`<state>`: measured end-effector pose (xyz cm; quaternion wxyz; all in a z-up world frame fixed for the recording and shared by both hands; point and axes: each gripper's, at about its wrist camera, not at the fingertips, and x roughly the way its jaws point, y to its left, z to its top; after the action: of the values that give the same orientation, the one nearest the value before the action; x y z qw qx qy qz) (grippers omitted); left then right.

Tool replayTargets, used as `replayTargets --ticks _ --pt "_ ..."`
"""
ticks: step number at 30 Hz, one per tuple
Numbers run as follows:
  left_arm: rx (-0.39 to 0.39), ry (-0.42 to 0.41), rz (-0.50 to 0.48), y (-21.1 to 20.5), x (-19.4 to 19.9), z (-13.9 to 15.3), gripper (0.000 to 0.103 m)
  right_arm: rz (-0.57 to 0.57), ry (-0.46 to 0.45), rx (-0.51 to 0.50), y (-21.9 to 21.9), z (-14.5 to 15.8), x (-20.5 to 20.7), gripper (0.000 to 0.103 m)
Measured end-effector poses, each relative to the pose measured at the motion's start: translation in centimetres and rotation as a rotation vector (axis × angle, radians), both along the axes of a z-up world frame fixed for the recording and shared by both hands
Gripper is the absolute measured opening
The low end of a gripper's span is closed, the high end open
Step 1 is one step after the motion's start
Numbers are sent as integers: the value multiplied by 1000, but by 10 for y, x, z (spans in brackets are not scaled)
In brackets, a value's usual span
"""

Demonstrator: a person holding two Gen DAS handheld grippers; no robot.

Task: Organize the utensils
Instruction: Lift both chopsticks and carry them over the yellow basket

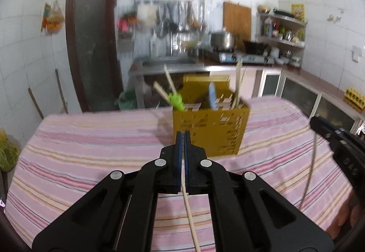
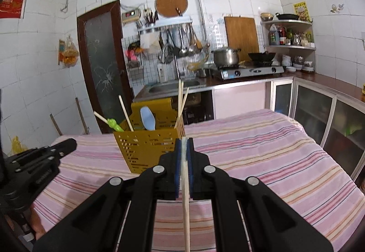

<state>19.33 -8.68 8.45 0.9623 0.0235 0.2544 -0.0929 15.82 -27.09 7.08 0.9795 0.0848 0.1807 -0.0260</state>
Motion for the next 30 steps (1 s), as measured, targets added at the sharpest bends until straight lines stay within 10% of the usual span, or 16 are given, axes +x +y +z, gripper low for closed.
replayTargets --ticks 4,6,8,17,21,30 --pt "-5 126 26 0 30 -34 9 -12 19 3 -7 -9 12 5" --pt "16 199 48 -1 48 -56 38 -15 27 11 -11 -12 20 5" --pt "24 253 61 -2 60 -74 46 -17 35 11 -13 -15 26 5" --pt "138 377 65 -17 84 -130 42 -19 77 31 -19 -36 50 6" --pt "132 386 29 -22 86 -127 6 -16 81 33 -18 -39 53 6" --pt "17 261 9 -14 65 -79 5 -15 46 27 -16 -25 44 6"
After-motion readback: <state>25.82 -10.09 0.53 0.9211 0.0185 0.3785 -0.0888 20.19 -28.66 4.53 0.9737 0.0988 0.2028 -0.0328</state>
